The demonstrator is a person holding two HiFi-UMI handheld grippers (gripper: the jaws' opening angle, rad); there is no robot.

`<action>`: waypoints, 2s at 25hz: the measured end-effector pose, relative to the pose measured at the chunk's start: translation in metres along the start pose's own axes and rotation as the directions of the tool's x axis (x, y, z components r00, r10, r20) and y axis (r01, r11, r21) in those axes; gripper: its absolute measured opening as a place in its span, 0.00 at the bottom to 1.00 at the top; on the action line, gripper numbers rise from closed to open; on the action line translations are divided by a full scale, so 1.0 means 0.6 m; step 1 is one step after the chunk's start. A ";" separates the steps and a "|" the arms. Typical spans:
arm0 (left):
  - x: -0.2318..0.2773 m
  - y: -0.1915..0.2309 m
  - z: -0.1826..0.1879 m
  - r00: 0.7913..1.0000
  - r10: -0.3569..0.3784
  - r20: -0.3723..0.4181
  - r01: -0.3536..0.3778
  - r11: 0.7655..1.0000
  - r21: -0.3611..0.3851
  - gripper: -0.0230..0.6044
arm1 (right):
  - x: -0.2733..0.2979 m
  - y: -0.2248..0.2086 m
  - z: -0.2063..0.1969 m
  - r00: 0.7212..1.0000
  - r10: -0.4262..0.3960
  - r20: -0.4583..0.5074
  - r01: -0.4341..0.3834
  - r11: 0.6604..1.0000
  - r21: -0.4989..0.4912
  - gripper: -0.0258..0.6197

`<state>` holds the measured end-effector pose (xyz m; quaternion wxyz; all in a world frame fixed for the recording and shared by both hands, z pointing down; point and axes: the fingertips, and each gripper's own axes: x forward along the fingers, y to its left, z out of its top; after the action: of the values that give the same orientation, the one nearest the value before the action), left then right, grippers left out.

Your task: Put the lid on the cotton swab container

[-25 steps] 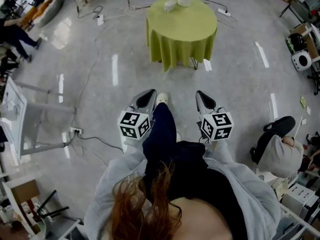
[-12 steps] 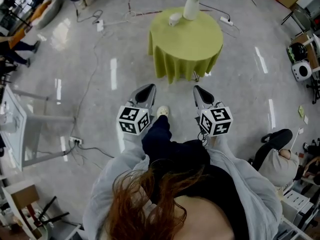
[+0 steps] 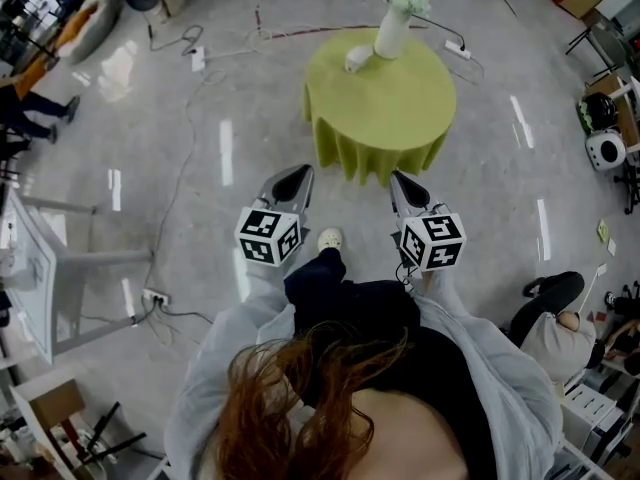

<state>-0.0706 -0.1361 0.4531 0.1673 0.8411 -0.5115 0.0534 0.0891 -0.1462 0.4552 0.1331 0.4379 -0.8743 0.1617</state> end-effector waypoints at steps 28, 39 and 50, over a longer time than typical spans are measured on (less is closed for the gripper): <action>0.094 0.078 0.018 0.993 -0.109 -0.046 0.108 0.994 -0.023 0.06 | 0.089 -0.055 0.014 0.993 -0.120 -0.024 0.121 0.990 0.071 0.04; 0.143 0.123 0.030 0.997 -0.057 -0.055 0.055 0.998 -0.033 0.07 | 0.150 -0.090 0.033 0.995 -0.088 -0.052 0.091 0.994 0.055 0.04; 0.235 0.183 0.083 0.999 -0.010 -0.051 0.009 0.999 -0.031 0.07 | 0.273 -0.161 0.115 0.998 -0.029 -0.062 0.030 0.999 0.011 0.04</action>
<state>-0.1047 -0.3177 0.4677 0.1935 0.8392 -0.5039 0.0663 0.0656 -0.3470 0.4695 0.1597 0.4462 -0.8623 0.1785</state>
